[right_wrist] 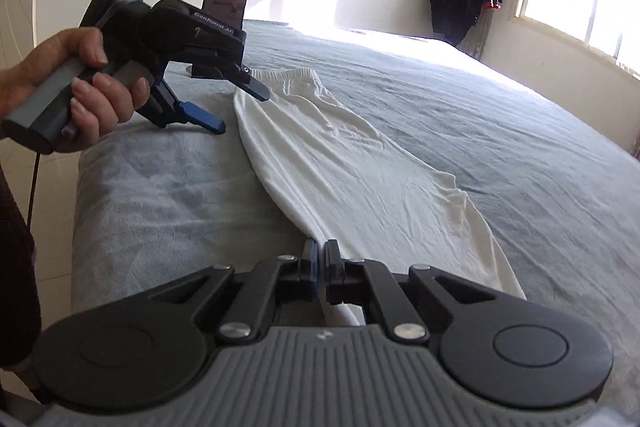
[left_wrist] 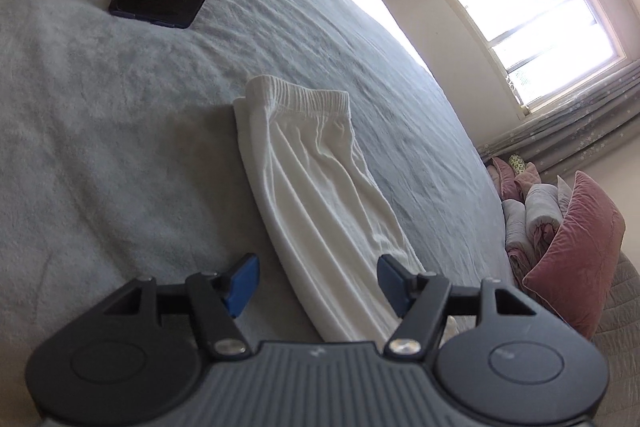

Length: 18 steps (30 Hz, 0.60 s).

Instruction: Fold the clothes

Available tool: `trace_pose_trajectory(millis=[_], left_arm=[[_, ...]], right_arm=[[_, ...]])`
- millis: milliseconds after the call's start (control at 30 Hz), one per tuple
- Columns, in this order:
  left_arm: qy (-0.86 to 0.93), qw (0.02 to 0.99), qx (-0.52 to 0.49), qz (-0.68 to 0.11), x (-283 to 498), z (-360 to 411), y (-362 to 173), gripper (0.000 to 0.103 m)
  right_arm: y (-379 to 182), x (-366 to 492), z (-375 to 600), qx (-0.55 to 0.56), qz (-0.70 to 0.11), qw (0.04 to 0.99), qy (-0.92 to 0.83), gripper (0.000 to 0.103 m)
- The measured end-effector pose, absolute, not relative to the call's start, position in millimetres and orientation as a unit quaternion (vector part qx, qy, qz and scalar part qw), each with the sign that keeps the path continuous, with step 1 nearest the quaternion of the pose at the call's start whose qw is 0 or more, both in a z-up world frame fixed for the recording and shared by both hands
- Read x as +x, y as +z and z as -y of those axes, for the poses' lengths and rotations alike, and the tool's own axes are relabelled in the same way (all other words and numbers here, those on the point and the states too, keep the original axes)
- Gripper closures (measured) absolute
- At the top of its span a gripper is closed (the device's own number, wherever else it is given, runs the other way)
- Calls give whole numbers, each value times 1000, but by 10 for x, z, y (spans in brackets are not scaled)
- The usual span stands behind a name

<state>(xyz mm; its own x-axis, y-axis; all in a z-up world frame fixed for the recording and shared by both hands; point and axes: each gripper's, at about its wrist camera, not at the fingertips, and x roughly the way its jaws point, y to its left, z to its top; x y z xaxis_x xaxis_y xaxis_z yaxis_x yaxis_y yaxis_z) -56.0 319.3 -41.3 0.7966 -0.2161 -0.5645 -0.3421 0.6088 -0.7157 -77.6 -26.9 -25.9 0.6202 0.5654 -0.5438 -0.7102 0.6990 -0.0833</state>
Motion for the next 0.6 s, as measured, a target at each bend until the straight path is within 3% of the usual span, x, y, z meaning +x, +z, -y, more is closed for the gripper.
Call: trace_pose_trajectory(millis=[133, 200, 333, 400, 433, 500, 600], left_arm=[[67, 848, -422, -313, -513, -3166, -385, 38], [85, 854, -405, -315, -491, -3142, -359, 45], [120, 865, -370, -317, -447, -3092, -308, 99], [137, 870, -352, -318, -426, -3068, -283, 98], [146, 872, -343, -318, -415, -3056, -270, 98], [163, 876, -325, -319, -393, -3031, -245, 97], [184, 883, -292, -317, -380, -2994, -172, 80]], right_arm=[[-170, -608, 513, -21, -296, 878, 376, 100], [-190, -604, 505, 0, -310, 869, 386, 100], [-296, -720, 377, -23, -338, 852, 399, 99], [-346, -786, 307, -26, -349, 839, 416, 95], [-389, -821, 201, -32, -347, 835, 426, 87], [-347, -900, 174, -47, -347, 825, 443, 87], [-253, -956, 213, -52, -336, 826, 450, 87]])
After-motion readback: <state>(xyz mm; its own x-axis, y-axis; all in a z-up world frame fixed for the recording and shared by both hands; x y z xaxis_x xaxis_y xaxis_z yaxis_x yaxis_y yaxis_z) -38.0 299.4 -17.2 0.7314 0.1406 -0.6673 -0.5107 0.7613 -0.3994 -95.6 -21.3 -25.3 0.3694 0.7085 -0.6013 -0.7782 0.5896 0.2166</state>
